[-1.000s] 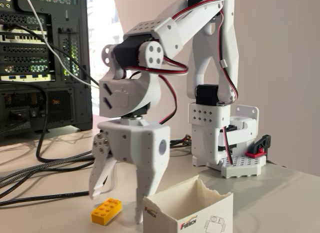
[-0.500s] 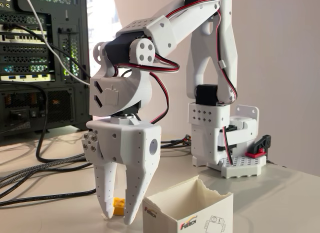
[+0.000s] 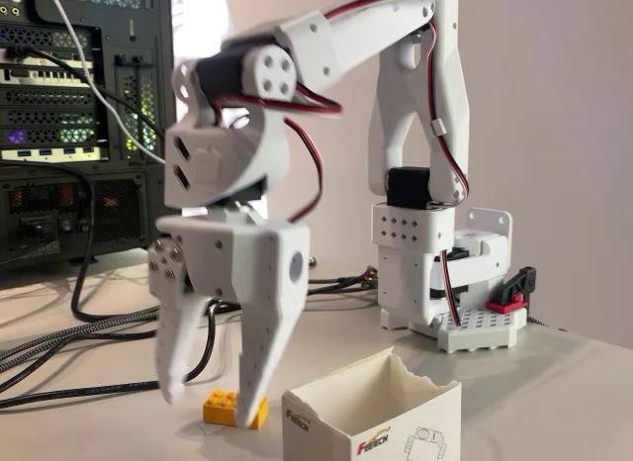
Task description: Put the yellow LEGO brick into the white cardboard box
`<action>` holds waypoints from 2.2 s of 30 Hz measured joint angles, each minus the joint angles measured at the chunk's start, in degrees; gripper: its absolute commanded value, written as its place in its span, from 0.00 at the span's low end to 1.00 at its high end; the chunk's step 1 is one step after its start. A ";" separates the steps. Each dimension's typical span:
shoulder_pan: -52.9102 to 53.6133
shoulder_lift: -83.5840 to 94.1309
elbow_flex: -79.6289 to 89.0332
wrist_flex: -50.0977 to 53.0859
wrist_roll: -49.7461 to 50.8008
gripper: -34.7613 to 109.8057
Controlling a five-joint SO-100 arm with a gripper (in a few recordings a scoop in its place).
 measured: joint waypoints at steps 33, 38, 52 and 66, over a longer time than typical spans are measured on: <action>-0.79 17.49 24.35 -10.90 -72.69 0.37; 1.23 14.15 22.76 -10.02 -79.45 0.35; 3.78 8.26 16.61 -8.09 -89.03 0.33; 4.31 5.98 13.71 -11.25 -88.86 0.18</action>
